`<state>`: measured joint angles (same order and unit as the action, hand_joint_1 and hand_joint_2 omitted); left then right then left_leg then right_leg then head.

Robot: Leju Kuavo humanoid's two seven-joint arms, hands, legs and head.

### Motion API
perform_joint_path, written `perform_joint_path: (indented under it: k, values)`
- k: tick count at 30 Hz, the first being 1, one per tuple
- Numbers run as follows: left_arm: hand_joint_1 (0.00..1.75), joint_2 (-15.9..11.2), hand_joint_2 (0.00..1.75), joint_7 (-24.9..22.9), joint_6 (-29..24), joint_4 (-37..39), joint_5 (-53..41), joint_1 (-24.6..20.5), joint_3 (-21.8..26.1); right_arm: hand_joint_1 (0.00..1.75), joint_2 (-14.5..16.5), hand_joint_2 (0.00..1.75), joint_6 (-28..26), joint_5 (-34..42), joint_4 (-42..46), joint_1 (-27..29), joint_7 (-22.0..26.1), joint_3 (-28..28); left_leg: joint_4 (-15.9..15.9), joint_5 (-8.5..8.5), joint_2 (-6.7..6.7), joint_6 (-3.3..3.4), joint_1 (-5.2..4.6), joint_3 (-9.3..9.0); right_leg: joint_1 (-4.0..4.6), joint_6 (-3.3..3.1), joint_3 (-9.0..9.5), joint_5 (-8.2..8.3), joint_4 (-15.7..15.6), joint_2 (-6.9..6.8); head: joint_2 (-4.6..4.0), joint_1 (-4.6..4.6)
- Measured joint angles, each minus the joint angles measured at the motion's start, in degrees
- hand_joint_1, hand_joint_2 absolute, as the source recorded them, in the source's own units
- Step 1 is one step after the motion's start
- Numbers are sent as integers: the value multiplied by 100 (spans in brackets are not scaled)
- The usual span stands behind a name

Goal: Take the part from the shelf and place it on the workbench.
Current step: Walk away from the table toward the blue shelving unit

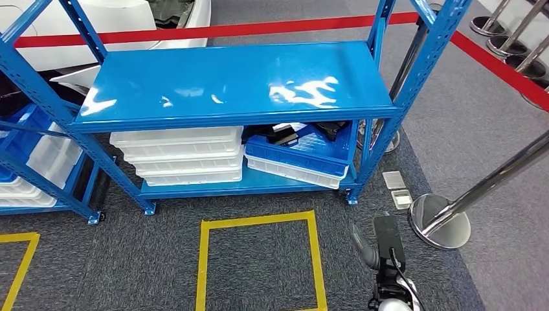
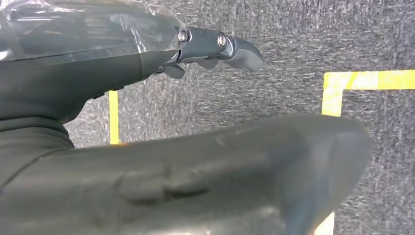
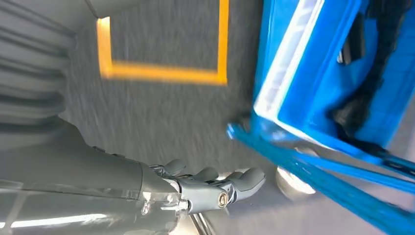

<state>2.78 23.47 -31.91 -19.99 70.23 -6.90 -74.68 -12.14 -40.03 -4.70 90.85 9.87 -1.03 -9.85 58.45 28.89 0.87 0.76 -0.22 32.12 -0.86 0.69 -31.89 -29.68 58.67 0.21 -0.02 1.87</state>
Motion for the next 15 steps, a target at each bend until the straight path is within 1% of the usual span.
perform_joint_path:
  k: [2,3,5,7,9,12,15]
  values:
    - [0,0,0,-4,1,0,-1,2,-1,0,19,0,4,783,-142,6,332,2,-7,13,1,37,4,-16,7,-6,11,1,-10,-6,0,-38]
    - [0,0,0,-6,2,-1,-2,2,-1,0,29,0,5,1047,-222,6,460,3,-19,2,3,45,13,-28,16,-12,18,-1,-8,-8,0,-52]
    - [0,0,0,-7,2,0,-2,2,-1,0,44,0,7,1308,-351,6,604,4,-43,-5,3,28,20,-50,26,-29,25,-8,-7,-8,0,-80]
    - [0,0,0,-20,2,0,-3,2,-1,0,61,0,4,1481,-465,2,649,12,-66,-12,3,11,25,-69,33,-49,32,-16,-5,-8,0,-100]
    - [0,0,0,-50,0,-1,-4,3,-1,0,108,0,1,1730,-681,-9,712,56,-81,-11,3,-21,31,-84,40,-69,41,-27,-4,-9,0,-110]
    - [0,2,0,-102,-11,-1,-10,2,-1,0,226,0,-1,2185,-1227,-37,892,157,-92,-4,3,-71,40,-94,49,-87,47,-39,-2,-10,0,-116]
    - [0,2,0,-166,-33,-1,-20,1,-1,0,337,0,56,2707,-1975,-118,952,195,-96,8,3,-101,44,-96,53,-101,50,-48,-1,-9,0,-121]
